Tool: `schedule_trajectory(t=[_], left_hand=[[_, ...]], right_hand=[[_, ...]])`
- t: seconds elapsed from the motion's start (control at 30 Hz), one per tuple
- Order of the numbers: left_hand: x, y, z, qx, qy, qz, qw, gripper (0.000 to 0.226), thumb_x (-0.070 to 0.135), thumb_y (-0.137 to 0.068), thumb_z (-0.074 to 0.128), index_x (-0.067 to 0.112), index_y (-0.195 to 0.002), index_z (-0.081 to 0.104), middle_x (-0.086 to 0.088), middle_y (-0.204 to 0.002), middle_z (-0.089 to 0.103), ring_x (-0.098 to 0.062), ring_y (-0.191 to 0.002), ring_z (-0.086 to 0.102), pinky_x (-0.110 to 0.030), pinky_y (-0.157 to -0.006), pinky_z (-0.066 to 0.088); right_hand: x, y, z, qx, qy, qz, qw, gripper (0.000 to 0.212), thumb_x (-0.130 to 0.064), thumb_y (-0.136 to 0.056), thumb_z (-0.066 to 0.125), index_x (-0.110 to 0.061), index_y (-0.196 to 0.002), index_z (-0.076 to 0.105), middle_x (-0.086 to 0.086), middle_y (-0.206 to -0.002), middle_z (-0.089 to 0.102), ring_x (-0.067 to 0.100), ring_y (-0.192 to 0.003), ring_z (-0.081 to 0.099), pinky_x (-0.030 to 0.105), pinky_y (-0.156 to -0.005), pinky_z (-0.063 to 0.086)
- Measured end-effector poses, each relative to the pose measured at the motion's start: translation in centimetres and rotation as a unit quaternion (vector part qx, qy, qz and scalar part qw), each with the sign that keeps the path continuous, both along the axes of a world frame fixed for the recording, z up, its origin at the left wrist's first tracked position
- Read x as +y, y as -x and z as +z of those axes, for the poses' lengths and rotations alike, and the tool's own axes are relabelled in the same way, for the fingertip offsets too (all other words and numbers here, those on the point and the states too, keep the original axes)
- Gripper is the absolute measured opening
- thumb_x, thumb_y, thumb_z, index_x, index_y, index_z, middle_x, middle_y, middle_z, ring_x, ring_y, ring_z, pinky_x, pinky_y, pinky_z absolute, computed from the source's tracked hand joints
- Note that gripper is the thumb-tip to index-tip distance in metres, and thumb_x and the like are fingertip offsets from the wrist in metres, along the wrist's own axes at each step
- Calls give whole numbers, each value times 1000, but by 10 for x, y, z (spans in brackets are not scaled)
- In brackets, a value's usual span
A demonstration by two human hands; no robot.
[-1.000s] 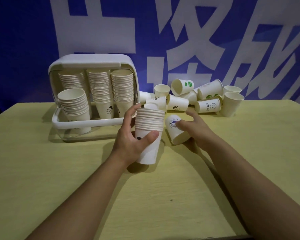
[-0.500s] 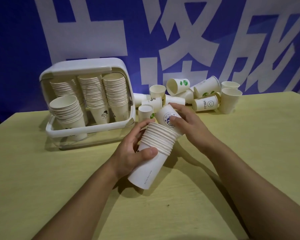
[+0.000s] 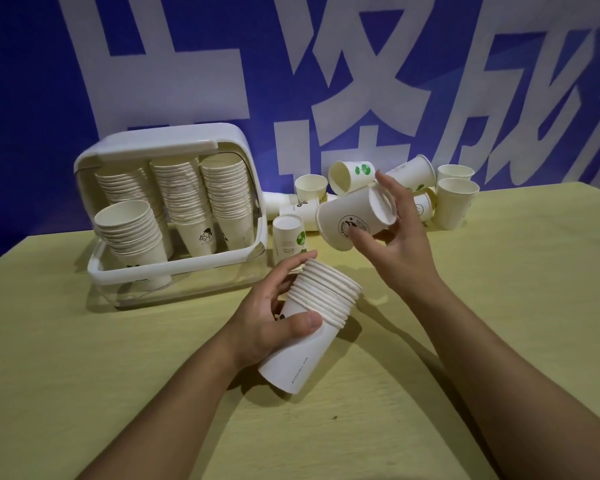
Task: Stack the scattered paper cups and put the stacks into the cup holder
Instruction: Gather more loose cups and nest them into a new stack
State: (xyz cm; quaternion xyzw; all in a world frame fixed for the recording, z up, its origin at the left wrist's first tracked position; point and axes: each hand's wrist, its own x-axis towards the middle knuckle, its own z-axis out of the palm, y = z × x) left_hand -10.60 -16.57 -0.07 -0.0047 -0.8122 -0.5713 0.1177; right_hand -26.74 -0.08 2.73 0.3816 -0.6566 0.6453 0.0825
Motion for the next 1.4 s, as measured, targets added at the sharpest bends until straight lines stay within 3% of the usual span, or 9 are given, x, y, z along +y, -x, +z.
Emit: schedule_trajectory(t=[0.2, 0.3, 0.53, 0.77, 0.9, 1.03, 1.13, 1.27, 1.4], left_hand=[[7, 1, 0, 7, 8, 30, 999, 92, 58, -62, 77, 64, -143, 35, 12, -142, 54, -6, -124, 58, -46, -104, 52], [9, 3, 0, 31, 4, 40, 999, 97, 55, -66, 78, 62, -148, 26, 16, -145, 51, -6, -126, 58, -46, -104, 52], [6, 1, 2, 42, 25, 54, 997, 94, 59, -65, 75, 71, -143, 24, 22, -149, 43, -4, -127, 55, -47, -104, 52], [0, 1, 2, 46, 56, 78, 994, 94, 61, -64, 75, 70, -142, 23, 24, -140, 48, 1, -117, 58, -42, -98, 55], [-3, 3, 2, 62, 57, 112, 990, 101, 64, -62, 74, 71, -143, 13, 14, -142, 48, -3, -116, 59, -41, -95, 55], [-11, 3, 0, 100, 55, 140, 984, 101, 60, -65, 75, 68, -145, 14, 11, -150, 42, -9, -127, 53, -43, -102, 52], [-15, 4, 1, 118, 52, 169, 977, 91, 58, -64, 76, 67, -139, 26, 17, -138, 51, -2, -116, 58, -37, -94, 55], [-28, 6, 7, 165, 14, 257, 952, 89, 54, -65, 75, 52, -142, 31, 9, -131, 55, 1, -106, 61, -12, -77, 52], [-44, 4, 5, 161, -7, 313, 936, 86, 46, -72, 76, 49, -144, 30, 2, -136, 57, -7, -109, 62, -18, -80, 49]], right_hand=[[-10, -13, -6, -36, 27, 46, 998, 41, -38, -76, 74, -40, -109, 50, -5, -122, 52, 28, -114, 57, 48, -78, 60], [-19, -20, -9, -61, 43, 66, 995, 25, -41, -77, 70, -37, -93, 51, -3, -109, 58, 28, -104, 61, 44, -72, 58], [-21, -24, -5, -89, 4, 84, 992, 75, -31, -80, 66, -69, -131, 27, -2, -109, 47, 17, -97, 63, 25, -75, 58], [-23, -25, -10, -118, -29, 87, 989, 66, -36, -79, 67, -46, -138, 39, 1, -110, 50, 20, -99, 62, 33, -83, 59], [-26, -26, -15, -92, -31, 102, 990, 41, -46, -82, 62, -40, -122, 62, 3, -111, 61, 24, -104, 62, 44, -89, 56], [-26, -30, -17, -84, -56, 115, 988, 23, -35, -87, 65, -31, -108, 73, 1, -114, 64, 13, -104, 62, 30, -87, 56], [-25, -29, -19, -75, -72, 109, 989, 25, -25, -92, 65, -30, -117, 69, -3, -113, 62, 10, -104, 61, 30, -84, 58], [-30, -23, -24, -92, -82, 44, 991, 38, -18, -92, 69, -35, -125, 59, -7, -112, 59, 7, -100, 60, 21, -74, 54], [-51, -1, -23, -56, -167, -53, 983, 53, -26, -90, 74, -36, -136, 51, -10, -132, 54, 4, -107, 55, 34, -88, 55]])
